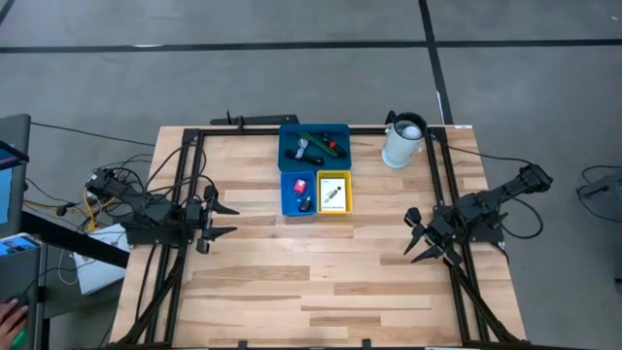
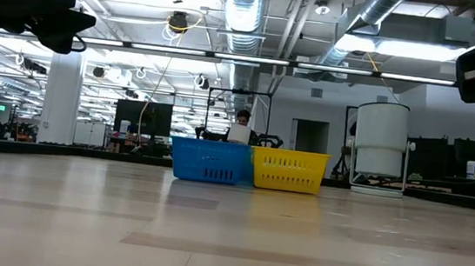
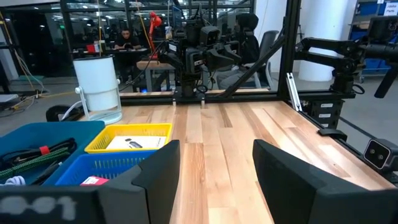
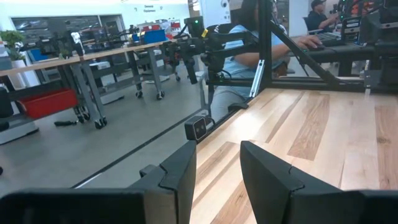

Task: Pick and place items into bin
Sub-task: Return to Home Position

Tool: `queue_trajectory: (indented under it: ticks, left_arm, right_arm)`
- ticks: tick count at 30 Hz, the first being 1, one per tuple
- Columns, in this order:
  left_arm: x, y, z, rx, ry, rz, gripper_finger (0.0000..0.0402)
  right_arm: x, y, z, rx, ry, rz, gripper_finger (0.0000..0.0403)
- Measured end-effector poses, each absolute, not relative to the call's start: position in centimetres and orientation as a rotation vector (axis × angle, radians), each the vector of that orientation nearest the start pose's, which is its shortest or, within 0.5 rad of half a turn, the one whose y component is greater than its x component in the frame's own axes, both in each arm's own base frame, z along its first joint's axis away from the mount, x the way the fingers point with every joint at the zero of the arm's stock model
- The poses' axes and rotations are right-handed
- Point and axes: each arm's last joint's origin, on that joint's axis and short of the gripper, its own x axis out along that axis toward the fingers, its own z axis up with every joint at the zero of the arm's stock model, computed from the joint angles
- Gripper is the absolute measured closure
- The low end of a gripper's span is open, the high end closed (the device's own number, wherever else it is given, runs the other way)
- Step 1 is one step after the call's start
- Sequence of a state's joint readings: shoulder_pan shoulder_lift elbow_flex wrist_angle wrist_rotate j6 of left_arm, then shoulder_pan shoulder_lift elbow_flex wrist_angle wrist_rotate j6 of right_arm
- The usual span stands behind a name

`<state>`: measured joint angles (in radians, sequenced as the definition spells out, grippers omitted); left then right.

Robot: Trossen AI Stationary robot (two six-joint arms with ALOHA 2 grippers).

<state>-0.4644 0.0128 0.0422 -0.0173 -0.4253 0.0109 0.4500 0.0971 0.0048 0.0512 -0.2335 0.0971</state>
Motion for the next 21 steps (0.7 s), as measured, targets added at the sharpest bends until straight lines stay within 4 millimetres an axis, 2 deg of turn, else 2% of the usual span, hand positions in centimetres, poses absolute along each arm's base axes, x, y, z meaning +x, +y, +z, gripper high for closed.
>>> queue_trajectory:
  ticks: [21]
  left_arm:
    - [8.88,-3.11,17.50,0.022,-0.011,-0.039,0.0210]
  right_arm:
    - [8.94,5.06,16.22,0.089,0.075,0.681,0.0285]
